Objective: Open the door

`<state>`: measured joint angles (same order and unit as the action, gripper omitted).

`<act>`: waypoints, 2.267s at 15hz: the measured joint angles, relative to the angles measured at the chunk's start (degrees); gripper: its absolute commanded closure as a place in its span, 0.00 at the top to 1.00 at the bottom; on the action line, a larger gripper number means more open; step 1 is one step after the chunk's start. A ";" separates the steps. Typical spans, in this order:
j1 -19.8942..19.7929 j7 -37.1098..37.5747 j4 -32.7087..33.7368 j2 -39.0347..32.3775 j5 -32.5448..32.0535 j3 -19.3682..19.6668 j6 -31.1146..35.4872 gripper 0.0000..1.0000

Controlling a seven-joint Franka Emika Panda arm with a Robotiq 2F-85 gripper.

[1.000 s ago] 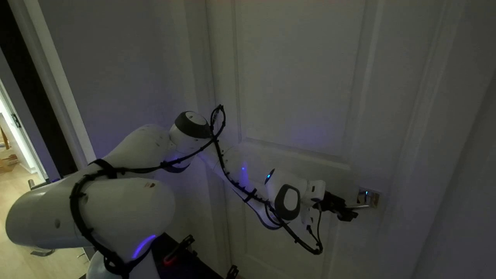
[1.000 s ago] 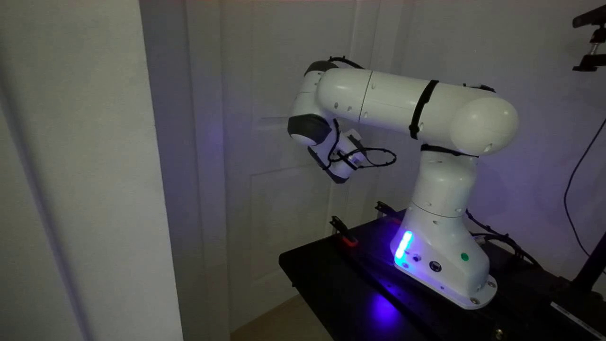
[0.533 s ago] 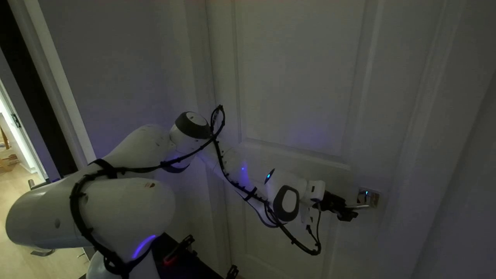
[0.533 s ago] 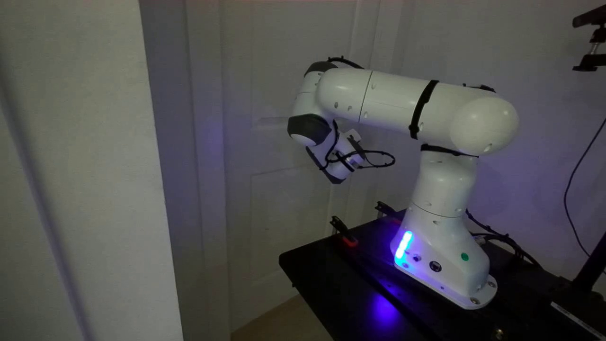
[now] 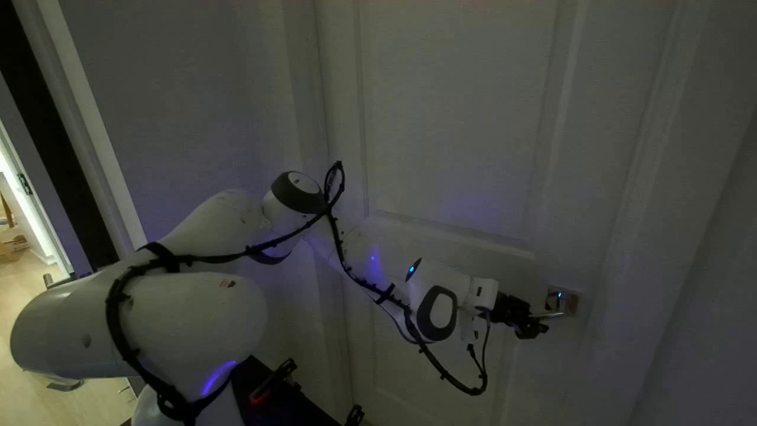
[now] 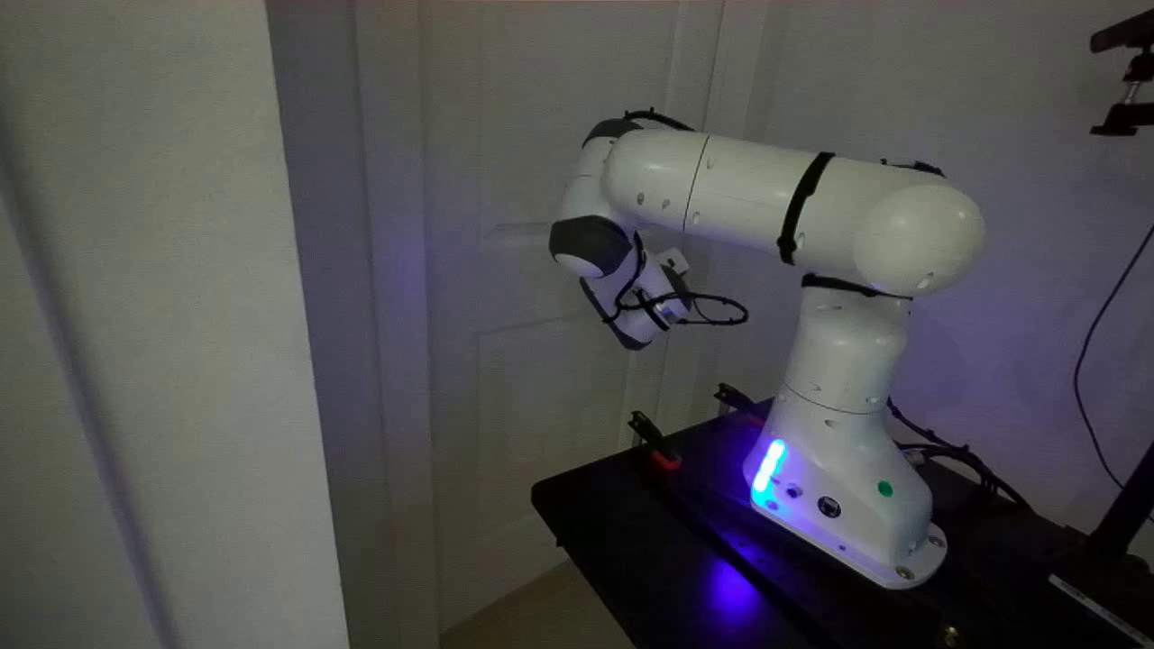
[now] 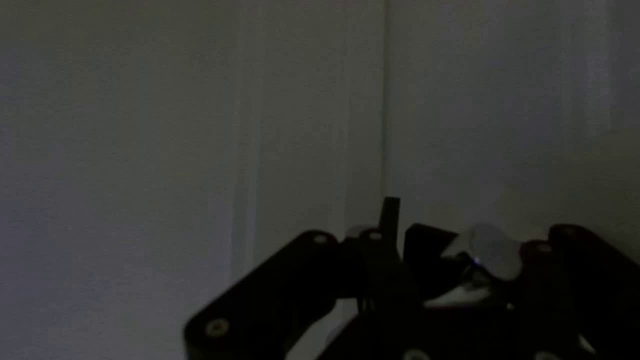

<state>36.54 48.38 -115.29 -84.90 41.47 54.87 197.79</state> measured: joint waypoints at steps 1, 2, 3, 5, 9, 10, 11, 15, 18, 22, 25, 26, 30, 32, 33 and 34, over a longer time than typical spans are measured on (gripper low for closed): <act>-0.57 -0.04 0.56 0.00 0.66 0.13 0.02 0.01; -1.61 -0.20 1.33 0.01 1.18 0.49 0.03 0.01; -2.76 -0.79 2.23 0.08 1.71 0.88 0.04 0.01; -3.69 -2.34 2.80 0.61 2.55 0.51 0.31 0.01; -3.83 -4.36 3.24 0.67 4.66 0.08 0.33 0.01; -3.90 -4.72 3.33 0.68 5.00 -0.03 0.37 0.01; -3.95 -5.62 3.35 0.71 5.04 -0.05 0.36 0.01; -3.97 -14.86 3.15 0.78 6.75 -0.01 -0.13 0.01; -4.15 -21.55 3.43 0.78 8.53 -0.25 -0.22 0.01; -4.85 -29.46 4.29 0.78 11.49 -0.88 0.12 0.01; -5.17 -34.95 5.28 0.76 15.14 -1.29 0.17 0.01; -5.23 -36.48 5.59 0.76 16.35 -1.41 0.11 0.01; -5.49 -41.23 6.71 0.73 20.51 -1.85 -0.05 0.01; -5.76 -42.21 7.26 0.72 21.44 -2.02 -0.07 0.01; -5.95 -42.26 7.49 0.71 21.50 -2.06 -0.07 0.01; -6.10 -42.26 7.67 0.71 21.53 -2.09 -0.06 0.01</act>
<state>30.44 6.11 -107.61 -84.19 63.01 52.78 197.72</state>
